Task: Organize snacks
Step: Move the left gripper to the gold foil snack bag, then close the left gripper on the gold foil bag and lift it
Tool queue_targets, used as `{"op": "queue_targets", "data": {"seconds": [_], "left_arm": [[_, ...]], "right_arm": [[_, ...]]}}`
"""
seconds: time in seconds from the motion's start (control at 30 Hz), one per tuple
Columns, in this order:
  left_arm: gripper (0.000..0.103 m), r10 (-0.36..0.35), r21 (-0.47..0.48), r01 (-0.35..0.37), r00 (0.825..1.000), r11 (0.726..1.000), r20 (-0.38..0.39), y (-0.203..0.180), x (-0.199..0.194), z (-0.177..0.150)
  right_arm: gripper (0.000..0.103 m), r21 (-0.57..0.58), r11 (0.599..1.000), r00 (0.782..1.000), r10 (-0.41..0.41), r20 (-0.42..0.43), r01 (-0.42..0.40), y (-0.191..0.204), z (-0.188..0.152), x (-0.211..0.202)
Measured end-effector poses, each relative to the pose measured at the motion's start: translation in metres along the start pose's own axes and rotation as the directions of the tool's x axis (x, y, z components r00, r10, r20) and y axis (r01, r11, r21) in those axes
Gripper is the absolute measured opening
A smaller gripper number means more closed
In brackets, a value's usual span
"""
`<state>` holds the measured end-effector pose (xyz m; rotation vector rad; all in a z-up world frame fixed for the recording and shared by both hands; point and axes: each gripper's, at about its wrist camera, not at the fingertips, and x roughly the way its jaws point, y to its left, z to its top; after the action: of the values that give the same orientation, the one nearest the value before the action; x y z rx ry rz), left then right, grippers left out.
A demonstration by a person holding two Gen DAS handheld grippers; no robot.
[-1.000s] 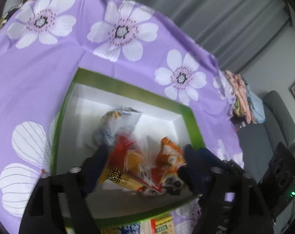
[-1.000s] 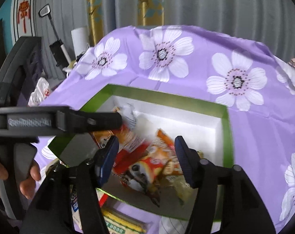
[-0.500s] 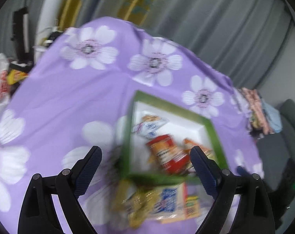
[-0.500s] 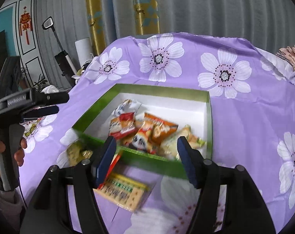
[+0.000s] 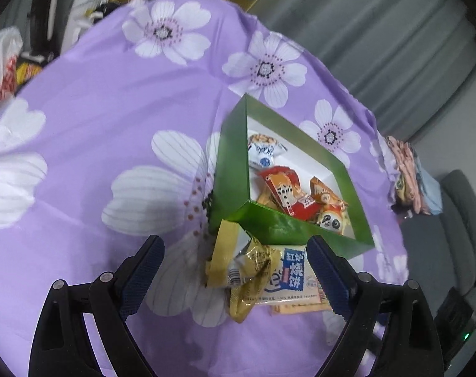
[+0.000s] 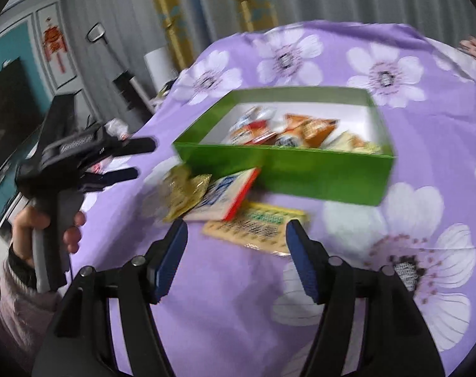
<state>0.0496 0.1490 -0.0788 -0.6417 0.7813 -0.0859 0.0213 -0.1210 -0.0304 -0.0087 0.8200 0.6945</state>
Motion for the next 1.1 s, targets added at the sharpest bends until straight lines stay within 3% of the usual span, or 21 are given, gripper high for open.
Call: {"op": "queue_targets", "data": {"seconds": [0.13, 0.3, 0.57, 0.63, 0.7, 0.77, 0.8, 0.83, 1.0, 1.1], "left_arm": [[0.092, -0.023, -0.011, 0.022, 0.999, 1.0, -0.044, 0.002, 0.01, -0.003], [0.092, -0.022, -0.032, 0.019, 0.995, 0.999, -0.097, 0.007, 0.025, -0.006], [0.09, -0.056, -0.021, 0.054, 0.99, 0.998, -0.127, 0.007, 0.031, -0.006], [0.076, -0.05, -0.032, 0.046, 0.991, 0.998, -0.128, 0.009, 0.034, -0.006], [0.072, -0.049, -0.036, 0.044, 0.989, 0.998, -0.142, 0.011, 0.039, -0.006], [0.069, -0.049, -0.035, 0.044, 0.987, 0.998, -0.154, 0.01, 0.042, -0.007], [0.058, -0.053, -0.028, 0.049, 0.986, 0.998, -0.158, 0.009, 0.043, -0.007], [0.054, -0.057, -0.024, 0.054, 0.986, 0.998, -0.159, 0.008, 0.043, -0.008], [0.05, -0.046, -0.003, 0.046, 0.987, 0.999, -0.152, 0.005, 0.042, -0.008], [0.047, -0.043, 0.03, 0.048, 0.989, 0.998, -0.145, 0.0, 0.037, -0.009]], "right_arm": [[0.065, -0.064, 0.996, 0.998, 0.053, -0.019, -0.054, 0.023, 0.011, 0.02], [0.064, -0.123, 0.99, 0.996, 0.061, -0.07, -0.069, 0.04, 0.025, 0.055], [0.054, -0.195, 0.98, 0.991, 0.01, -0.13, -0.035, 0.053, 0.035, 0.095], [0.054, -0.193, 0.981, 0.991, -0.003, -0.131, -0.022, 0.051, 0.036, 0.102], [0.05, -0.18, 0.983, 0.991, 0.012, -0.136, -0.037, 0.048, 0.036, 0.105], [0.04, -0.185, 0.982, 0.99, 0.011, -0.144, -0.038, 0.048, 0.036, 0.108], [0.038, -0.197, 0.98, 0.989, 0.01, -0.145, -0.039, 0.048, 0.035, 0.11], [0.033, -0.206, 0.978, 0.989, 0.003, -0.145, -0.034, 0.049, 0.035, 0.111], [0.019, -0.191, 0.98, 0.989, 0.033, -0.142, -0.06, 0.047, 0.034, 0.11], [0.015, -0.193, 0.979, 0.992, 0.04, -0.119, -0.063, 0.048, 0.033, 0.105]]}}
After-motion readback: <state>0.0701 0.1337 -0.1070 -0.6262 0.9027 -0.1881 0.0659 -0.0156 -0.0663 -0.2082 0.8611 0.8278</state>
